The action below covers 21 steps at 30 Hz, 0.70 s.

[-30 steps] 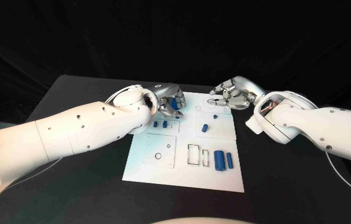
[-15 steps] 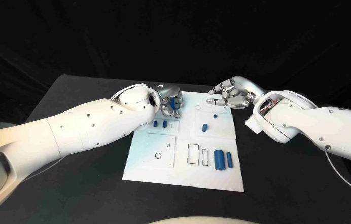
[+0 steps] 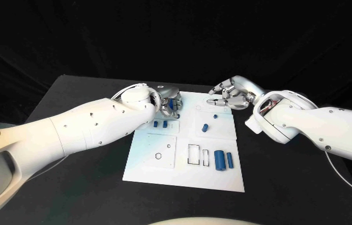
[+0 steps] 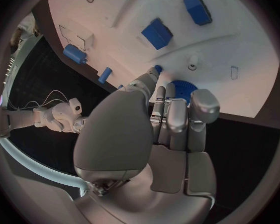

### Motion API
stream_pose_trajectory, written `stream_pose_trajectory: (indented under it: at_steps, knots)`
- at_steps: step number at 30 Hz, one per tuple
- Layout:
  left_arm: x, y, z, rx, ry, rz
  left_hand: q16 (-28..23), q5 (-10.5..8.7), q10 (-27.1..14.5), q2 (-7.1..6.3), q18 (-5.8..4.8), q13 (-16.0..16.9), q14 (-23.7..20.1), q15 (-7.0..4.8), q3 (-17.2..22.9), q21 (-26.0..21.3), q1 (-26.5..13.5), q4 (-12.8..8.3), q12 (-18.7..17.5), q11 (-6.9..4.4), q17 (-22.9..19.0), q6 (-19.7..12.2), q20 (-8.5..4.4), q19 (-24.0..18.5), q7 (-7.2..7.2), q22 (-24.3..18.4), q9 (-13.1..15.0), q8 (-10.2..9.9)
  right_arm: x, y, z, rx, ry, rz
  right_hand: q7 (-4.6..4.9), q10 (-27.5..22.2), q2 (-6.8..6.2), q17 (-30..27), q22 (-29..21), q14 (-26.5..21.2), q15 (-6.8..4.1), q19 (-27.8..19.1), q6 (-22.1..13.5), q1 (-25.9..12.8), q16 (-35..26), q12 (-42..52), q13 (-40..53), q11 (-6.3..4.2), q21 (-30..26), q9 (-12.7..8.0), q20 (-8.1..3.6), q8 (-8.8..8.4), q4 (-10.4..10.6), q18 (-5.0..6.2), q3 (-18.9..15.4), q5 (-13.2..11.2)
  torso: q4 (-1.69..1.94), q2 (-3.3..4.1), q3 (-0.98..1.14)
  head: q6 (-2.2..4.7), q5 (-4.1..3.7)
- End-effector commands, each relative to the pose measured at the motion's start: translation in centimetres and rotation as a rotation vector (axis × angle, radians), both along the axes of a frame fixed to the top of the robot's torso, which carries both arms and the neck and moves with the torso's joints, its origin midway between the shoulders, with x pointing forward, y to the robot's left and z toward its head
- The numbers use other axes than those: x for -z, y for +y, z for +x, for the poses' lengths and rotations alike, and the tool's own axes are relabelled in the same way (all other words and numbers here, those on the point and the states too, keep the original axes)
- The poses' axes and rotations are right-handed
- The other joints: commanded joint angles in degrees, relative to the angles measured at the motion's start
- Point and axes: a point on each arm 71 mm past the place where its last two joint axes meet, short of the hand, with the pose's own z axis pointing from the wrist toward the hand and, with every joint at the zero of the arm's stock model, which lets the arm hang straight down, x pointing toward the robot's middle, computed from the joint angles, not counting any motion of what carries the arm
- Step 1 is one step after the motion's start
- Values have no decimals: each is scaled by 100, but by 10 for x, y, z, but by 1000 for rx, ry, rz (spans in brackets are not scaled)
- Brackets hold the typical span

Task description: Assemble the parts on the task board

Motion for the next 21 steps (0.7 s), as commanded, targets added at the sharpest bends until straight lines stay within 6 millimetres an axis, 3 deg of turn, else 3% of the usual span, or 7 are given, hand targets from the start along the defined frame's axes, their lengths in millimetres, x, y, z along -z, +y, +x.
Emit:
stream_pose_trajectory:
  at_steps: [1,21]
  knots:
    - [2,-2,-1,6,27,7,39,-25,59,41,-99,-15,41,-5,44,58,-29,0,-22,2,20,62,14,50,-7,39,-14,-38,0,2,-1,-15,-9,-8,-14,-40,41,7,712,214,-37,-36,35,1,-14,-34,-7,11,-7,10,1,23,-20,57,-23,29,3,-2,-1,-6,1]
    - [7,-9,-4,24,48,-3,194,-24,296,114,-122,-164,98,-40,263,223,56,-109,-152,-39,49,250,-7,65,-37,227,-124,-108,0,3,-1,-17,-7,-7,-16,-35,46,4,709,215,-39,-37,43,0,-18,-37,-11,9,-12,12,0,29,-19,58,-25,32,-5,5,-1,-29,-2]
